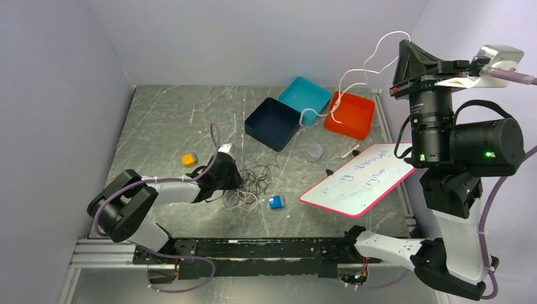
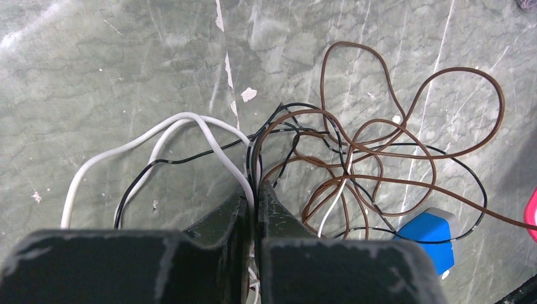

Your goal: Untangle the cables

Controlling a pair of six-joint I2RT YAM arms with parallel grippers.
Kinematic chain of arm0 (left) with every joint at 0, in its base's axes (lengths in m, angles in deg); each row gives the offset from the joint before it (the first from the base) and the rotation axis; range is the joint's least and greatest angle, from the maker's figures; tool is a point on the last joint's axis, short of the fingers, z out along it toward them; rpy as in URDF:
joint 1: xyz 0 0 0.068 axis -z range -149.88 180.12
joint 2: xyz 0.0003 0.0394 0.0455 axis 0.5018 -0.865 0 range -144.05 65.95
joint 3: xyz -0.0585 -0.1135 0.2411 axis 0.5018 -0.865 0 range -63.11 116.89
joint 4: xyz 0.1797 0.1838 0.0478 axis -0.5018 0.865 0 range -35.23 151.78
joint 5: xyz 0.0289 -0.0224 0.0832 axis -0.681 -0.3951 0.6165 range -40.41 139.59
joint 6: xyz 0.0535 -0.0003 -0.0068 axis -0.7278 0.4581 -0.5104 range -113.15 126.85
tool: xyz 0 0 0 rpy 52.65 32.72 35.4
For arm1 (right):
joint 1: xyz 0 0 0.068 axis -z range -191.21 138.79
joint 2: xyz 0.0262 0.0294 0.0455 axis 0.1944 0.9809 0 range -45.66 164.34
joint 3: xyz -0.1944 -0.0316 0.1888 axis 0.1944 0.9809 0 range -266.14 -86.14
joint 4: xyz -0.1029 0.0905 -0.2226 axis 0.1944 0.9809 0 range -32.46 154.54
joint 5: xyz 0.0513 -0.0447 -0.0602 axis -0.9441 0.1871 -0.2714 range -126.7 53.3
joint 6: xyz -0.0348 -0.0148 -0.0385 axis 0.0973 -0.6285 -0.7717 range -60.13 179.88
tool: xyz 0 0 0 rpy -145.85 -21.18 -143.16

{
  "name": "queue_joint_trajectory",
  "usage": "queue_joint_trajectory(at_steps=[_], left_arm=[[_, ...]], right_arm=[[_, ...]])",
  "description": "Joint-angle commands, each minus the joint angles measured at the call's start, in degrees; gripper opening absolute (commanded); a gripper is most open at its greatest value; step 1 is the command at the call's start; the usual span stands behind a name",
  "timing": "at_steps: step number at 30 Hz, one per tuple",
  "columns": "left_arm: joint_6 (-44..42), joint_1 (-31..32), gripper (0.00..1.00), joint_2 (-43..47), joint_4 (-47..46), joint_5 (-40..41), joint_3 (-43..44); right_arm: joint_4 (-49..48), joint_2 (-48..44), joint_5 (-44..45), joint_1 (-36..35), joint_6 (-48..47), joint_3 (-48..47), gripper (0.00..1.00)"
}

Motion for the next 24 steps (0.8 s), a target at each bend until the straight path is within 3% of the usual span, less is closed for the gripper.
queue_joint_trajectory(at_steps=[1, 3, 9, 13, 24], left_arm=[[-0.1, 0.2, 0.07, 0.3, 8.3, 3.9, -2.8], [-0.6, 0.2, 0.11, 2.8, 8.9, 4.2, -2.5], [-4.2, 0.2, 0.43, 15.2, 10.2, 4.2, -1.3], [-7.4, 0.2, 0.56, 23.7, 10.1, 3.2, -1.0], [-13.8, 0.2, 0.7, 36.6, 2.5, -5.7, -2.8]], right_arm=[[1.9, 0.7, -3.5, -0.2, -0.1, -1.7, 0.0], [4.1, 1.5, -6.6, -0.2, 1.9, -1.3, 0.0], [7.1, 3.6, -14.9, -0.2, 7.7, 2.8, 0.0], [5.5, 4.4, -17.9, -0.2, 10.9, 6.6, 0.0], [3.9, 6.4, -22.8, -0.2, 14.9, 8.1, 0.0]])
